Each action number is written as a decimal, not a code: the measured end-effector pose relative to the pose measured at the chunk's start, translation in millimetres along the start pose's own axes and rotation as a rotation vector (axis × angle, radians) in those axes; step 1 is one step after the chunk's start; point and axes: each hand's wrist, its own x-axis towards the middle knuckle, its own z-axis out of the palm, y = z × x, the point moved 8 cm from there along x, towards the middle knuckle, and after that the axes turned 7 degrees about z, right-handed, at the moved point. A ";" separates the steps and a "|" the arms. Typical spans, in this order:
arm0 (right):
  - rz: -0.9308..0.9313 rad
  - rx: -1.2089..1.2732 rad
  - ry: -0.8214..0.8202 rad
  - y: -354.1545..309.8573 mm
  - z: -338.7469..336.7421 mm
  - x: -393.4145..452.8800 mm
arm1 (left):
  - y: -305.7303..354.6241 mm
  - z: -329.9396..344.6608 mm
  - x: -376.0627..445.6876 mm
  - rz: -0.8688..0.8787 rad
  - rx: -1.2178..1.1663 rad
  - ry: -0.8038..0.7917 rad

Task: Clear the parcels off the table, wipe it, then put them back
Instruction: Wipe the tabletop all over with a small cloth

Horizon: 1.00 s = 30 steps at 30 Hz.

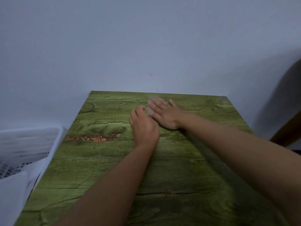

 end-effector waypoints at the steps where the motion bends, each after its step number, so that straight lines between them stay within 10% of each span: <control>1: -0.033 0.009 0.003 -3.2 -1.1 0.6 | -0.1 -0.2 1.0 0.000 -0.009 0.007; 13: 0.188 0.030 -0.023 1.9 -9.2 18.2 | -13.8 -7.4 6.2 -0.061 -0.115 -0.186; 18: 0.121 0.038 -0.038 -12.4 -10.2 20.6 | -25.0 -48.4 -3.0 0.451 0.349 -0.534; 23: 0.054 0.018 -0.054 -38.8 -2.8 23.6 | -60.6 -66.0 -23.1 0.530 0.651 -0.824; 30: 0.053 0.011 -0.024 -54.6 -0.7 27.7 | -71.6 -73.7 -20.2 0.469 0.607 -0.703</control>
